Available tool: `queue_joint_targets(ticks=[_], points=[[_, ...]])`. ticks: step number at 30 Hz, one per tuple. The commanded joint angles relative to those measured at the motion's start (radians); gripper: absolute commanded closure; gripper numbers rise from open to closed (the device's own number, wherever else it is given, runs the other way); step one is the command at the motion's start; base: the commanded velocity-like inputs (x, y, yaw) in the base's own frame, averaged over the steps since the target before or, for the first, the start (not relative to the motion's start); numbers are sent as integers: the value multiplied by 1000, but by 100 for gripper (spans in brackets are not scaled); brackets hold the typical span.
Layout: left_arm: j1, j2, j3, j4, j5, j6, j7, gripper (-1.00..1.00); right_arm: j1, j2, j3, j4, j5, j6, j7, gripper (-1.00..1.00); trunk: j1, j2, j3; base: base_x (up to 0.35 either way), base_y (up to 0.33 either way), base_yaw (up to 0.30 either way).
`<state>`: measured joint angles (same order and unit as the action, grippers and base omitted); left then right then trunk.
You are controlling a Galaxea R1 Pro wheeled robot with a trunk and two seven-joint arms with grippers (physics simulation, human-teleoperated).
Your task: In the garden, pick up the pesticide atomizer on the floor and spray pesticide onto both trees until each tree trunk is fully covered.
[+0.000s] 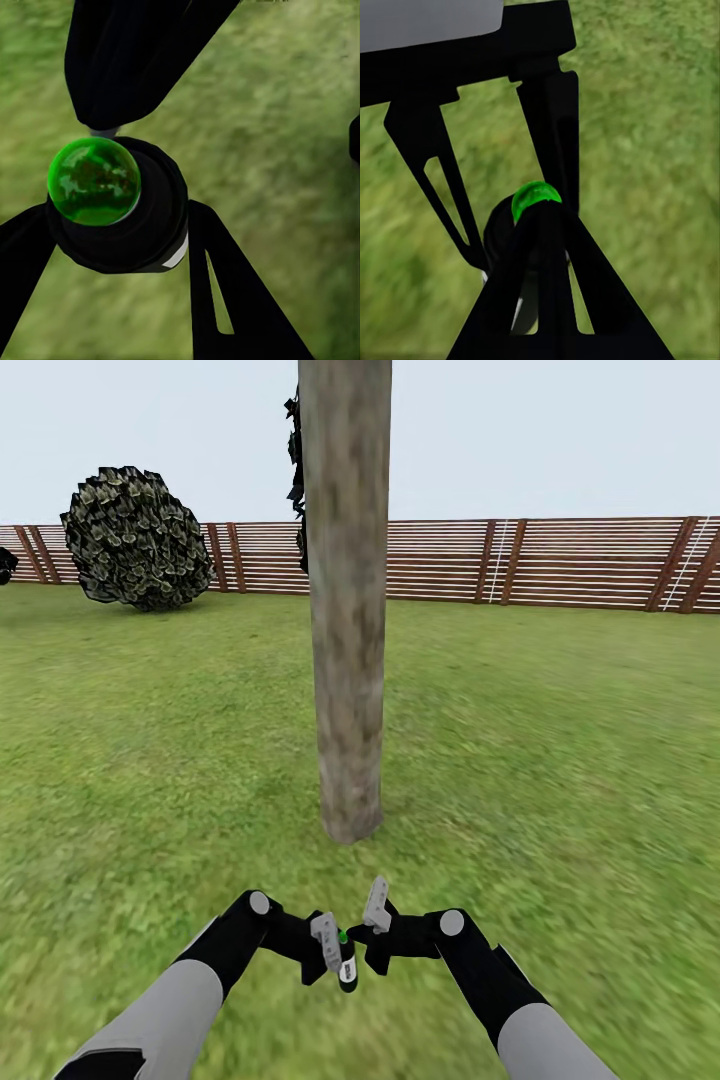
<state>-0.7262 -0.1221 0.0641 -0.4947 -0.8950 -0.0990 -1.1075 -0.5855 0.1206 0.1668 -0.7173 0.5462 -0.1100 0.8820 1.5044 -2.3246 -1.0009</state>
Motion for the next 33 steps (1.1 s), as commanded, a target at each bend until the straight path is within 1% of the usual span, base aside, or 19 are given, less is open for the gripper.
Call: queue_joint_targets(ticks=[1, 9, 14, 16, 17, 18, 20, 23, 24, 25, 26, 27, 28, 31, 32, 33], points=[[-1, -2, 7, -1, -10, -10, -3, 100, 0, 0, -1, -1, 11, -10, 0, 100, 0, 0, -1, 0, 0, 0], [0, 2, 8, 0, -13, -10, -3, 100, 0, 0, -1, -1, 11, -10, 0, 100, 0, 0, -1, 0, 0, 0], [2, 13, 5, 2, -24, -12, -3, 100, 0, -1, -1, -1, 11, -10, 1, 100, 0, 0, -1, 0, 0, 0], [3, 24, 5, 2, -26, -12, -2, 100, 0, -1, -1, -1, 11, -10, 1, 100, 0, 0, -1, 0, 0, 0], [3, 32, 4, 2, -27, -13, -2, 100, 0, -1, -1, -1, 11, -10, 1, 100, 0, 0, -1, 0, 0, 0], [3, 47, 4, 2, -32, -12, -2, 100, 0, -1, -1, -1, 11, -10, 1, 100, 0, 0, -1, 0, 0, 0], [4, 66, 4, 2, -46, -12, -2, 100, 0, -1, -1, -1, 11, -10, 1, 100, 0, 0, -1, 0, 0, 0], [7, 100, 3, 2, -86, -12, -1, 100, 0, -1, -1, 0, 11, -10, 1, 100, 0, 0, -1, 0, 0, 0], [9, 114, 4, 2, -101, -11, 0, 100, 0, -2, -2, 1, 11, -10, 1, 100, 0, 0, -1, 0, 0, 0], [9, 135, 4, 2, -109, -11, 1, 100, 0, -2, -2, 2, 11, -10, 1, 100, 0, 0, -1, 0, 0, 0], [10, 149, 4, 2, -112, -10, 1, 100, 0, -3, -2, 2, 11, -10, 1, 100, 0, 0, -1, 0, 0, 0], [11, 170, 5, 2, -115, -10, 1, 100, 0, -3, -3, 2, 11, -10, 1, 100, 0, 0, -1, 0, 0, 0], [12, 183, 5, 2, -116, -11, 1, 100, 0, -4, -3, 2, 11, -10, 1, -100, 0, 0, -1, 0, 0, 0], [14, 221, 4, 2, -118, -12, 2, 100, 0, -7, -3, 3, 11, -11, 0, -100, 0, 0, -1, 0, 0, 0], [14, 237, 4, 2, -118, -12, 4, 100, 0, -8, -4, 4, 11, -11, 0, -100, 0, 0, -1, 0, 0, 0], [14, 248, 4, 2, -118, -10, 7, 100, 0, -9, -4, 5, 11, -11, 0, -100, 0, 0, -1, 0, 0, 0]])
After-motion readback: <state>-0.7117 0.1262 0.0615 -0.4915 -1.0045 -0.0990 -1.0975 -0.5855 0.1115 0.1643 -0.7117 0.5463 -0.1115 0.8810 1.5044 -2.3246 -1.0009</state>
